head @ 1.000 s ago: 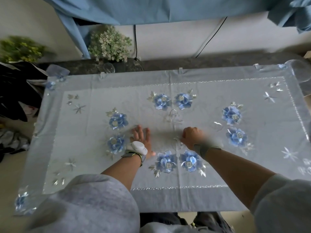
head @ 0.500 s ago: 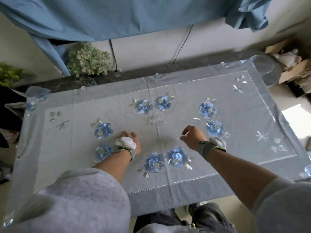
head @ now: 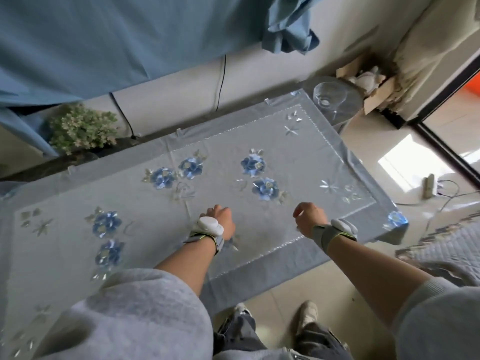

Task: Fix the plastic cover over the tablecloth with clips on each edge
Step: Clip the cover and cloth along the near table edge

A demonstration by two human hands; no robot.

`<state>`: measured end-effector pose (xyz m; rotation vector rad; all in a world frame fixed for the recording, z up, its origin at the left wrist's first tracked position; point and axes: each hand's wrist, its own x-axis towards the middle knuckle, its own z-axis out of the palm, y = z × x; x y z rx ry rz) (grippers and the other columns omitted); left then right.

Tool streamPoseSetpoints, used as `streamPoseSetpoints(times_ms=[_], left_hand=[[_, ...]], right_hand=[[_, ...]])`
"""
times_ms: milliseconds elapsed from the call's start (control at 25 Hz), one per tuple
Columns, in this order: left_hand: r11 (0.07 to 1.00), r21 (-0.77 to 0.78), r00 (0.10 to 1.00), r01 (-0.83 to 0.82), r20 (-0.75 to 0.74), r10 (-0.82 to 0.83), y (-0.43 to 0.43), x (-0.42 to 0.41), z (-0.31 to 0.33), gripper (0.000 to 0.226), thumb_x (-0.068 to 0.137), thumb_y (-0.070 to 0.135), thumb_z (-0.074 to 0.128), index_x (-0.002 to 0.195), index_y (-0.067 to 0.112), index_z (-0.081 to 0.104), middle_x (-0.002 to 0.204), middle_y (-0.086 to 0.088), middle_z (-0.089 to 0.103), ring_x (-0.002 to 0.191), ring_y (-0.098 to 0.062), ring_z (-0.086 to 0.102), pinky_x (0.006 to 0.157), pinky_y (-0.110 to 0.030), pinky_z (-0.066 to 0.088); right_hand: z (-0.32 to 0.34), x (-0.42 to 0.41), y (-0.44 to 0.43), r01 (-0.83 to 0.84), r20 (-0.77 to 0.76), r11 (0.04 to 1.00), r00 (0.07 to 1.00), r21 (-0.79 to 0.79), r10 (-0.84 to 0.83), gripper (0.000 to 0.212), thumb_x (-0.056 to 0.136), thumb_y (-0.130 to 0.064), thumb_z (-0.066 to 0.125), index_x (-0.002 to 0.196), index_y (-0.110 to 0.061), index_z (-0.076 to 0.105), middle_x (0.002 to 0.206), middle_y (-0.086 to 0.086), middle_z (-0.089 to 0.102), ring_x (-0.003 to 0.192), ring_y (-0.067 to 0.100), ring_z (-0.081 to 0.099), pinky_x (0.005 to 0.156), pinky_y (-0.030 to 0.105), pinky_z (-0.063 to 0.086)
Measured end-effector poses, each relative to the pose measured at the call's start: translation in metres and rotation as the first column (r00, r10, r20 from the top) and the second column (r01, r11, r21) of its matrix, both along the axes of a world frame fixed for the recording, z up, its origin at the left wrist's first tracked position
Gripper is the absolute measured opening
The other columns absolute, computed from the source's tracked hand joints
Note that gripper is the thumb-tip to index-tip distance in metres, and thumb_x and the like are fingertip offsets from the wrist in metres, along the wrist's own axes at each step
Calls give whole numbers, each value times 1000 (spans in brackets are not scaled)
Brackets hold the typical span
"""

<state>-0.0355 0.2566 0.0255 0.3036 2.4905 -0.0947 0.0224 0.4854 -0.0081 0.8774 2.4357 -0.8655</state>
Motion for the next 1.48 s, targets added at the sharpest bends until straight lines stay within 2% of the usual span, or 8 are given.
streamPoseSetpoints(times_ms=[240,360,520,760,880,1040,1360,1480], left_hand=[[995,68,997,-72,26,70,66,66,-10,34,94,24,45,123,9,56,131,-16,51,121,-36,51,96,-41,43],[983,102,987,-156,40,153,103,102,-20,31,94,24,46,118,9,57,128,-14,50,119,-36,51,93,-43,44],[905,260,938,-337,10,346,144,142,-29,26,92,23,47,109,9,62,121,-14,55,113,-35,54,89,-40,46],[360,306,470,-882,499,728,180,171,-57,29,80,23,51,92,0,64,95,-20,68,79,-36,66,62,-34,54],[110,230,236,-967,647,725,188,178,-67,20,89,22,48,77,7,51,75,-13,56,52,-22,50,48,-23,41],[-166,176,20,-970,742,670,198,181,-74,27,97,32,46,88,6,48,68,-11,49,51,-21,47,45,-23,42],[-589,14,-269,-808,881,390,220,169,-81,41,95,44,53,97,3,47,82,-16,51,70,-26,54,74,-38,52],[-693,-21,-296,-721,913,281,223,165,-82,51,96,37,54,134,4,42,112,-19,54,112,-31,57,100,-39,45]], right_hand=[[-10,40,64,-192,104,972,978,133,179,24,83,-25,63,94,-6,72,95,15,69,82,32,63,74,35,53],[-10,52,84,-370,79,906,929,203,362,28,83,-30,61,89,-5,71,100,13,62,85,32,61,72,35,51],[-12,68,103,-558,147,772,828,306,541,31,89,-32,57,109,-10,67,115,12,53,103,33,60,80,38,51],[-12,82,120,-556,184,748,829,361,528,44,89,-48,48,112,-14,65,112,10,50,102,34,60,75,35,43],[-11,81,125,-542,203,752,839,374,504,58,84,-62,48,112,-13,64,114,12,56,103,34,60,79,37,43],[-10,82,136,-546,213,731,836,409,505,34,89,-36,54,109,-11,66,109,11,62,101,33,63,75,35,40],[-15,131,160,-300,16,927,952,224,304,40,96,-45,41,99,-16,69,104,15,65,94,40,62,69,33,40],[-31,142,167,-144,157,989,976,-34,148,42,92,-46,41,88,-14,67,85,9,70,81,34,68,72,37,55]])
